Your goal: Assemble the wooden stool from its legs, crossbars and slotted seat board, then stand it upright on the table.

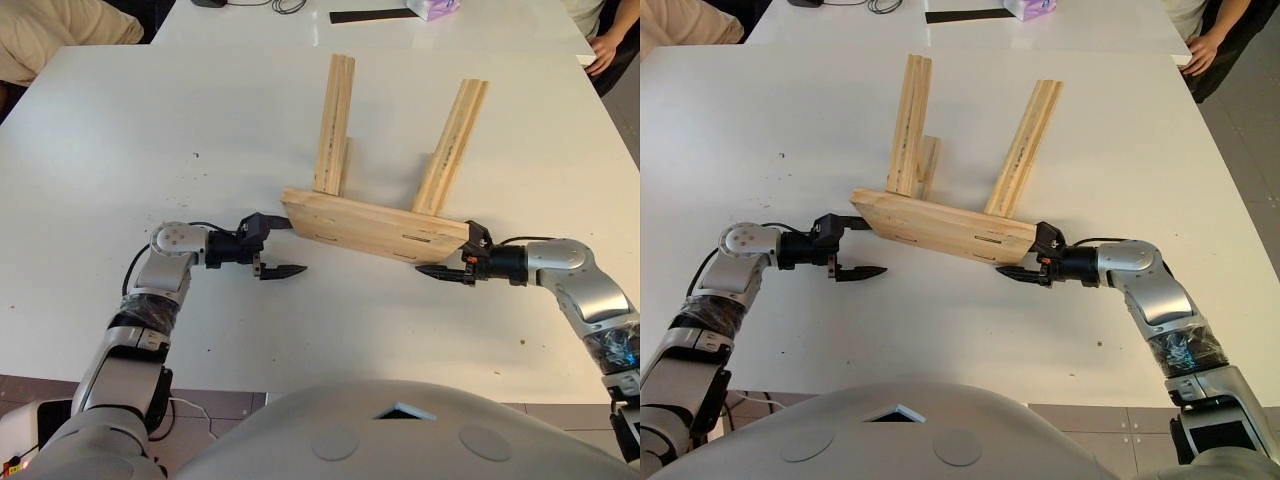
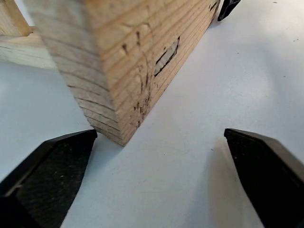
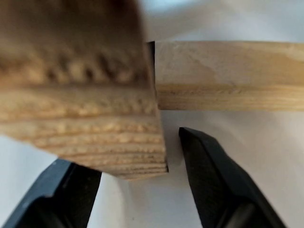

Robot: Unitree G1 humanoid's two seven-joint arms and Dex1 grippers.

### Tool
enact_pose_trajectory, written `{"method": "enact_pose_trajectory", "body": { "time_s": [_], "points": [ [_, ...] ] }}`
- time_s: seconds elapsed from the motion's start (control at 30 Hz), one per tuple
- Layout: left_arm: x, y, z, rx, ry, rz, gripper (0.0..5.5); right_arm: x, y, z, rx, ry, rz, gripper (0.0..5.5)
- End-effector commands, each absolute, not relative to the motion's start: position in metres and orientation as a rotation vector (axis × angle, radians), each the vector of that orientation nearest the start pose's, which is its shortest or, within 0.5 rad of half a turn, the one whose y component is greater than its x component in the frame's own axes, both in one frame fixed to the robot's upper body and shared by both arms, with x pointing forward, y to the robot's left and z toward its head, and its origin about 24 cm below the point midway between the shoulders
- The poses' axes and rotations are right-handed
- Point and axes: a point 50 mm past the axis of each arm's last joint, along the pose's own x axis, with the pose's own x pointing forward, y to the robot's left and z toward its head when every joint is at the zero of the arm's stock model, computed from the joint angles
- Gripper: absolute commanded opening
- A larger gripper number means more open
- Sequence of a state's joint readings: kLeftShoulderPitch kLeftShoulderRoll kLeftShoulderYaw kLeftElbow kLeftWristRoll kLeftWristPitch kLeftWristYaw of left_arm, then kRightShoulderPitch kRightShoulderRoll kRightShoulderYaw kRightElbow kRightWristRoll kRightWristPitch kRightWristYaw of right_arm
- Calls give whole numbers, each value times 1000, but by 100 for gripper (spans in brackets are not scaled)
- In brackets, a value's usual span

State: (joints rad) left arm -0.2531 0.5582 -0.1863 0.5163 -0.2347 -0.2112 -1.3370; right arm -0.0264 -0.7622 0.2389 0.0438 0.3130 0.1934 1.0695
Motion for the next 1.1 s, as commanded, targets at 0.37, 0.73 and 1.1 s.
{"method": "enact_pose_trajectory", "body": {
  "time_s": [0.37,0.73,1.1],
  "points": [
    [279,201,38,302,248,-1362,454,199,-214,23,-307,594,1234,273],
    [240,200,12,219,335,-1513,320,204,-211,32,-282,574,1269,247],
    [234,189,39,122,274,-1539,169,187,-206,43,-209,572,1289,155]
  ]
}}
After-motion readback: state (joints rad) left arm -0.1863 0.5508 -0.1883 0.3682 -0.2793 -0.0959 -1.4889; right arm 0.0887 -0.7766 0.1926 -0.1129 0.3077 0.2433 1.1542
